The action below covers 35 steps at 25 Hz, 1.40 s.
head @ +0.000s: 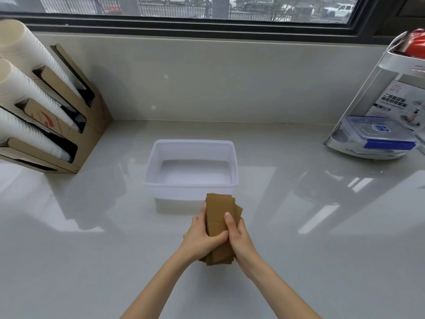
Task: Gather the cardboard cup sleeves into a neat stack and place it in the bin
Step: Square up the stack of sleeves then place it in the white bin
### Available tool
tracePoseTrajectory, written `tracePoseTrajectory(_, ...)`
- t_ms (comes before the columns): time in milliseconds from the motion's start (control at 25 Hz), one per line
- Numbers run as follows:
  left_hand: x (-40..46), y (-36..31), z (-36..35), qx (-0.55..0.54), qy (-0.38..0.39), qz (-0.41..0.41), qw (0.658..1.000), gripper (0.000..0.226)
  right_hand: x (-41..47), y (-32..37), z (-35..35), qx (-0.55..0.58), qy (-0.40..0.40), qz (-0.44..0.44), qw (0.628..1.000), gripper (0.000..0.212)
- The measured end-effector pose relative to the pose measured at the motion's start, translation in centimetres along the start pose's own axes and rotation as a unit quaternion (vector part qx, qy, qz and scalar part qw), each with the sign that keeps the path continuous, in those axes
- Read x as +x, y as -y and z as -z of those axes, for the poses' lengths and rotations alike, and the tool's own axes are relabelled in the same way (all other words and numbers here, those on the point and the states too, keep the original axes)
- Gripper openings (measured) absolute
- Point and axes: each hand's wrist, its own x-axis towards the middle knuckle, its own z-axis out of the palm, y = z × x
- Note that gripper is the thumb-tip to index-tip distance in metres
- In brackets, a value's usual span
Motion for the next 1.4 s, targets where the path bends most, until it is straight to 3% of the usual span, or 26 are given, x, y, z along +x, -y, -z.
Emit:
tracePoseTrajectory(80,-0.3,0.1,0.0,-0.021,-0.022,-0.014,0.999,0.111,0.0,-0.5,-0.3,-0.004,0.009,-0.001,1.0,0.046)
tracePoseTrajectory(160,-0.3,0.6,0.1,-0.026,-0.039,-0.014,0.999,0.121,-0.1,-0.7,-0.5,-0.019,0.026,-0.004,0.999,0.045)
tracePoseTrajectory(320,-0.4,1.0,1.2,0.037,-0.069,-0.041,0.996,0.118,-0.3,-0.1,-0.3,-0.082,0.07,0.007,0.994,0.044)
tracePoseTrajectory(440,-0.2,0.9,2.9,0.207,-0.073,-0.1,0.971,0.106,-0.1,0.7,0.8,-0.179,0.058,0.066,0.98,0.075)
tracePoseTrajectory(520,0.1,1.2,3.8,0.32,-0.051,-0.115,0.939,0.1,0.0,1.4,1.7,-0.308,0.064,0.139,0.939,0.097)
tracePoseTrajectory(600,0.4,1.5,3.9,0.397,-0.026,-0.135,0.907,0.094,0.2,1.9,2.0,-0.474,0.093,0.228,0.845,0.105)
tracePoseTrajectory(680,0.5,1.7,3.6,0.433,-0.005,-0.154,0.888,0.089,0.5,2.0,1.8,-0.573,0.111,0.289,0.759,0.102)
tracePoseTrajectory(760,0.7,1.8,3.5,0.441,-0.002,-0.168,0.882,0.082,1.0,1.8,1.6,-0.605,0.104,0.305,0.728,0.093)
tracePoseTrajectory(920,1.0,2.0,4.0,0.456,0.009,-0.164,0.875,0.082,2.0,1.1,1.8,-0.621,0.101,0.289,0.722,0.079)
tracePoseTrajectory(1120,0.9,2.8,3.6,0.469,0.005,-0.174,0.866,0.087,2.6,0.1,0.9,-0.598,0.097,0.241,0.758,0.076)
tracePoseTrajectory(1400,0.3,4.6,5.7,0.363,-0.02,-0.148,0.92,0.105,3.6,0.2,0.4,-0.556,0.112,0.213,0.795,0.069)
